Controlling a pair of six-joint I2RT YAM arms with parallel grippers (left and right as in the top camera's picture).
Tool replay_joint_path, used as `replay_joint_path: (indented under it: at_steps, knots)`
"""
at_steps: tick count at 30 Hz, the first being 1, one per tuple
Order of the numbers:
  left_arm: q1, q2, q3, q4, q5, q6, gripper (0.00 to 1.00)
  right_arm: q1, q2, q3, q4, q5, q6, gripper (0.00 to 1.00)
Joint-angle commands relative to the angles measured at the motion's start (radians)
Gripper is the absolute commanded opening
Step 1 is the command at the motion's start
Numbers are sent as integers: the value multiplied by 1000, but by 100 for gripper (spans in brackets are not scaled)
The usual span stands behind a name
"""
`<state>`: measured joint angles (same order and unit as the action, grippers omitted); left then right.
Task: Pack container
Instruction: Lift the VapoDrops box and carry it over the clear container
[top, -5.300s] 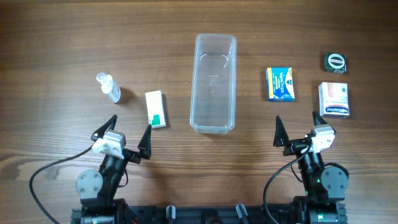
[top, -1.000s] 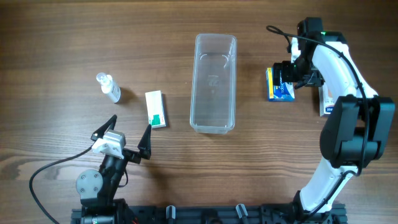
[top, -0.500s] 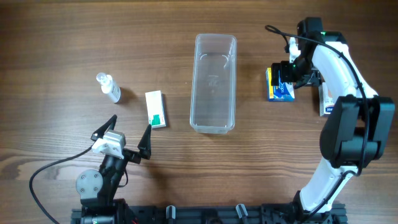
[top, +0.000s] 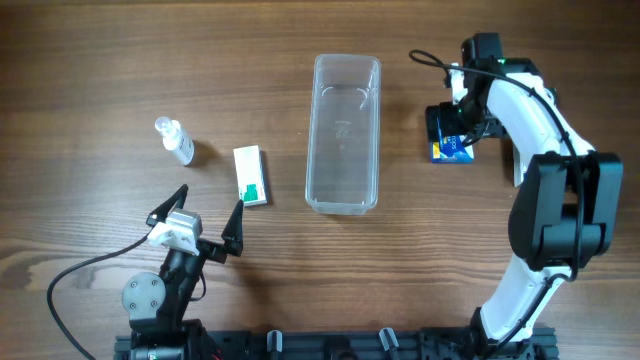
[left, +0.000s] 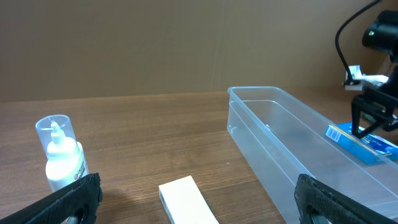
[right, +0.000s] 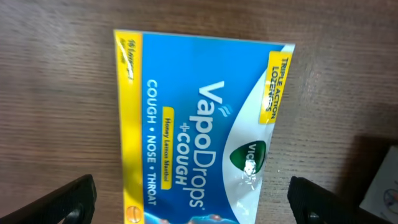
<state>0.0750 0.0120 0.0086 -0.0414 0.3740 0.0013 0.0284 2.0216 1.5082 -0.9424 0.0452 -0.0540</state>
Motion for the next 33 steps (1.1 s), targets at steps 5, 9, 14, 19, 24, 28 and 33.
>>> replay_joint_path:
  at_steps: [5, 9, 14, 19, 24, 28, 33]
  knots:
    - [4, -9, -3, -5, -9, -10, 100, -1, 14, -29, 42, 25, -8, 100]
    - [4, -9, -3, -4, -9, -10, 100, -1, 58, -29, 39, 22, -25, 100]
    - [4, -9, -3, -4, -9, -10, 100, -1, 90, -29, 45, 22, -25, 100]
    - [4, -9, -3, -4, -9, -10, 100, -1, 94, -29, 52, 22, -24, 99]
    - [4, -9, -3, -4, -9, -10, 100, -1, 94, -29, 58, 22, -20, 92]
    - [4, -9, -3, -4, -9, -10, 100, -1, 93, -29, 61, 22, -14, 83]
    - [4, -9, -3, -4, -9, -10, 100, 0, 93, -16, 49, 22, 6, 73]
